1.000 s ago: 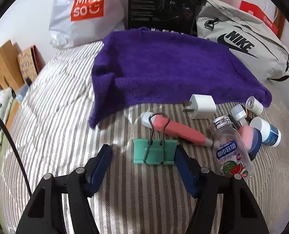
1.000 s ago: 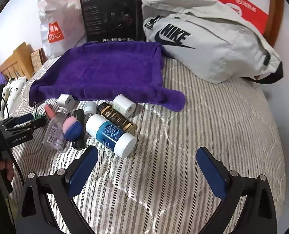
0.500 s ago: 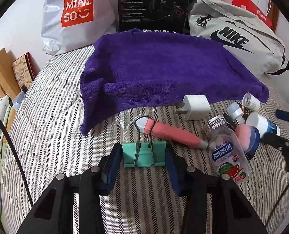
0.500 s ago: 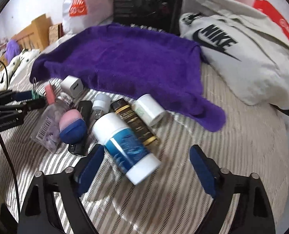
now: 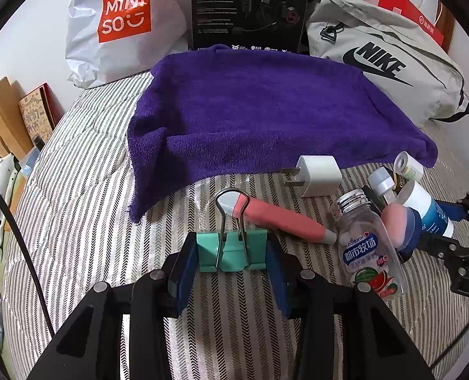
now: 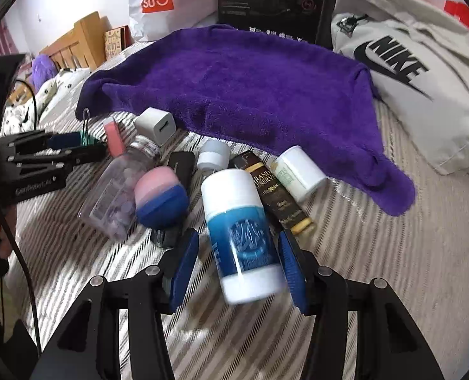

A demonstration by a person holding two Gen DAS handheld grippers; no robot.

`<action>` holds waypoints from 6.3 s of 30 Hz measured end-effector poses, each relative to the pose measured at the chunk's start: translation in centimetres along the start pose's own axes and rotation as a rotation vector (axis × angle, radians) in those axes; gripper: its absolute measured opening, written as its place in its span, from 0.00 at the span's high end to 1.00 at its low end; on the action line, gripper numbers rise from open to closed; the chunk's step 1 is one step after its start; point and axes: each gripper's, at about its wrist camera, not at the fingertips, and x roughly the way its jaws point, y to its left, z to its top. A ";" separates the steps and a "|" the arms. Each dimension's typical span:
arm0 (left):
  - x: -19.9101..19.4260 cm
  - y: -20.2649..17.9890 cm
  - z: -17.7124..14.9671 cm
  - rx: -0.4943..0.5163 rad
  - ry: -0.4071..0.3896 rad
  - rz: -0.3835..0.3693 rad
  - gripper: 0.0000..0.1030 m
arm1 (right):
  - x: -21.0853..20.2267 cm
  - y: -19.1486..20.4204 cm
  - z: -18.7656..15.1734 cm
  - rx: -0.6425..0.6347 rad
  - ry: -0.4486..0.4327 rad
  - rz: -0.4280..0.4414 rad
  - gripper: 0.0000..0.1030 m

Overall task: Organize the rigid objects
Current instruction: 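Grasp the green binder clip with the left gripper while the right gripper grasps the blue-white deodorant stick, then carry the clip onto the purple towel and open the left gripper while the right gripper sets the stick there, then grasp the pink tube with the left gripper while the right gripper grasps the black-gold Grand Reserve box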

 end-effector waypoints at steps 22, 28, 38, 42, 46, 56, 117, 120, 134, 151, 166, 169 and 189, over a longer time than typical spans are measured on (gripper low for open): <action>-0.3 0.2 0.2 -0.005 0.015 0.023 0.62 | -0.3 0.8 -0.7 0.051 0.047 0.030 0.65; -1.9 1.6 0.3 -0.052 0.028 -0.032 0.62 | -1.7 -0.7 -1.2 0.105 0.051 0.017 0.65; -3.7 3.0 0.5 -0.062 0.019 -0.010 0.62 | -3.4 -3.5 -1.4 0.171 0.030 0.004 0.65; -4.2 3.8 0.8 -0.073 0.007 0.005 0.62 | -3.9 -4.3 -1.0 0.185 0.016 0.004 0.65; -4.8 3.9 1.6 -0.068 -0.007 0.006 0.62 | -4.4 -4.9 -0.2 0.196 0.000 -0.002 0.65; -5.8 2.8 5.6 -0.036 -0.081 -0.009 0.62 | -4.4 -6.1 2.9 0.221 -0.040 -0.001 0.65; 11.5 -0.4 19.1 0.007 0.098 0.031 0.42 | 8.6 -10.9 17.4 0.160 0.036 0.026 0.51; 11.1 -0.6 18.2 0.004 0.100 0.037 0.39 | 7.6 -10.8 17.0 0.172 0.036 0.031 0.51; 4.2 -0.5 14.5 -0.028 0.061 -0.004 0.28 | -1.6 -7.4 11.7 0.204 -0.038 0.025 0.33; -1.9 0.1 1.9 0.124 0.052 0.019 0.23 | -6.7 -4.7 1.2 0.254 -0.006 0.003 0.30; -0.3 -1.0 2.2 0.402 0.006 -0.060 0.42 | -6.6 -3.4 -1.2 0.272 0.068 -0.069 0.30; -0.7 -0.4 1.8 0.335 0.020 -0.163 0.77 | -6.3 -3.6 -1.1 0.274 0.074 -0.075 0.30; -1.6 -0.5 0.3 0.267 0.027 -0.142 0.82 | -1.2 -3.9 1.1 0.178 0.022 -0.089 0.30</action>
